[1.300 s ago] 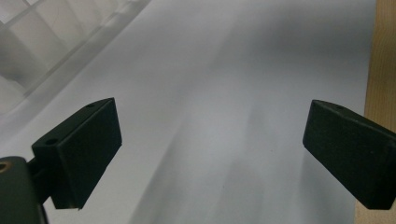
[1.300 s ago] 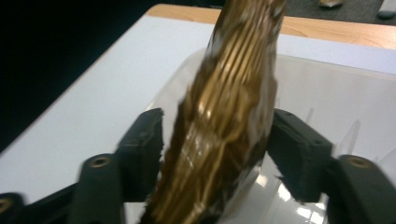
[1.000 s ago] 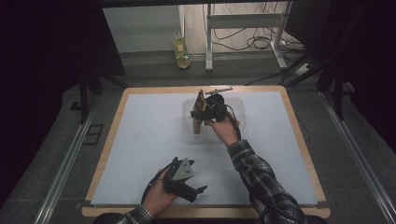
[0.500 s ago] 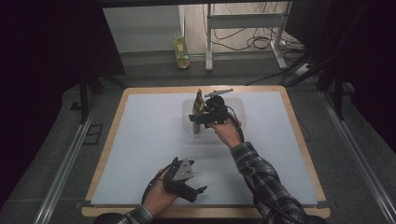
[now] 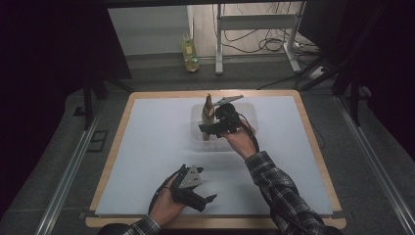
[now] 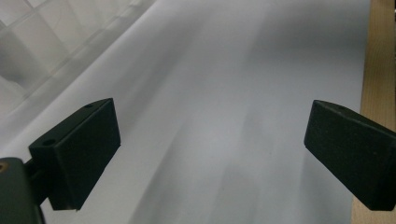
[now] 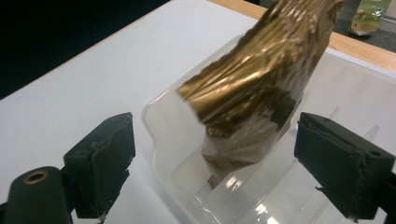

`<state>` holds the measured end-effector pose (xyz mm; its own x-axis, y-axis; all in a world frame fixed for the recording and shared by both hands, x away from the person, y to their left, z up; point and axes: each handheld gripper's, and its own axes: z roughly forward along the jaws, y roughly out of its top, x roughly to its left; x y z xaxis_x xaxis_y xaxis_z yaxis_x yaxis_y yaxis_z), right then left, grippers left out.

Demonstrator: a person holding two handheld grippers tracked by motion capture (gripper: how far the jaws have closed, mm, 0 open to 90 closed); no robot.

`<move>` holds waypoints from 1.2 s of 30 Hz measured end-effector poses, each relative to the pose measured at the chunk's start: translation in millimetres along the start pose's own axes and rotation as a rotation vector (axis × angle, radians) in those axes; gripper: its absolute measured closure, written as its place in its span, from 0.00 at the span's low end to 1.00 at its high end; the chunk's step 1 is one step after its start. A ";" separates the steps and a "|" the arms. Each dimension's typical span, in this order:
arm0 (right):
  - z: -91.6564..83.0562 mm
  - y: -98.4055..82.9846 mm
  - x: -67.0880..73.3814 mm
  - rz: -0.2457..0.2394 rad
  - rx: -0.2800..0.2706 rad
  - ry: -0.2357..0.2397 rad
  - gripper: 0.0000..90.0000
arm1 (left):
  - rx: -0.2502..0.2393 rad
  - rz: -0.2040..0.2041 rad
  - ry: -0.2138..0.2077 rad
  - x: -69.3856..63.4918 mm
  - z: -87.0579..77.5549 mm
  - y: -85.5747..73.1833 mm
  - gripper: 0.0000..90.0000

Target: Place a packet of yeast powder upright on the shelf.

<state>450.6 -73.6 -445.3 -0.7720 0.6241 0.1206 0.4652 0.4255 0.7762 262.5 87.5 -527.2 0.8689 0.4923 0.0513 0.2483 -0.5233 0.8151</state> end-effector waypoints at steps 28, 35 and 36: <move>-24.4 -25.1 11.9 -0.062 0.041 0.017 0.12 | 0.001 0.001 0.015 -0.4 -0.8 -1.3 0.03; -32.2 -32.9 11.5 -0.091 0.063 0.008 0.11 | 0.005 0.006 0.019 0.0 -1.7 -1.8 0.03; -33.4 -34.3 11.3 -0.091 0.063 0.005 0.11 | 0.005 0.007 0.019 0.1 -1.9 -1.8 0.03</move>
<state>411.5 -103.0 -449.9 -0.8144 0.5777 0.0548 0.4193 0.5205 0.7438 261.2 89.9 -527.6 0.8622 0.5020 0.0679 0.2449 -0.5303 0.8117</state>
